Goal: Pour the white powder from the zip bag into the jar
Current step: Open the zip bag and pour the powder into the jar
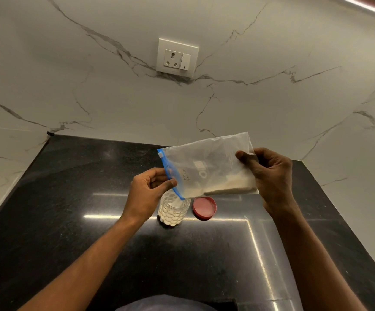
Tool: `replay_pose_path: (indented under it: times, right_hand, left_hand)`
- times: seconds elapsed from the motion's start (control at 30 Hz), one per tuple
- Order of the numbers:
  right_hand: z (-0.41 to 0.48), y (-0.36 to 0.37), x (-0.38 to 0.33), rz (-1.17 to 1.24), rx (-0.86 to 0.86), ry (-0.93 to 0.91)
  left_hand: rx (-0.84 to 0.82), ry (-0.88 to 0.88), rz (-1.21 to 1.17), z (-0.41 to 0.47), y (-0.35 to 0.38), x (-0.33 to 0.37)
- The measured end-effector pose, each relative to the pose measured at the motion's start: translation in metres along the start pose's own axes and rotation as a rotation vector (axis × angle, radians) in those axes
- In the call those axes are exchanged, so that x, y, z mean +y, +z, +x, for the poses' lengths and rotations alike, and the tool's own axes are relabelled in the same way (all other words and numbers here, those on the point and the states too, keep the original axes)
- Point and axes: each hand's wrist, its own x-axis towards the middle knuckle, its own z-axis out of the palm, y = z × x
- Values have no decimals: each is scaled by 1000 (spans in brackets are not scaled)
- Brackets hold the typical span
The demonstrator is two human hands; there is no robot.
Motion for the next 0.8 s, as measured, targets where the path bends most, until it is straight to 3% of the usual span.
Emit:
replay_pose_path:
  times: [0.8]
  right_hand:
    - [-1, 1, 1, -7, -51, 5]
  left_hand:
    - [-3, -16, -50, -1, 0, -4]
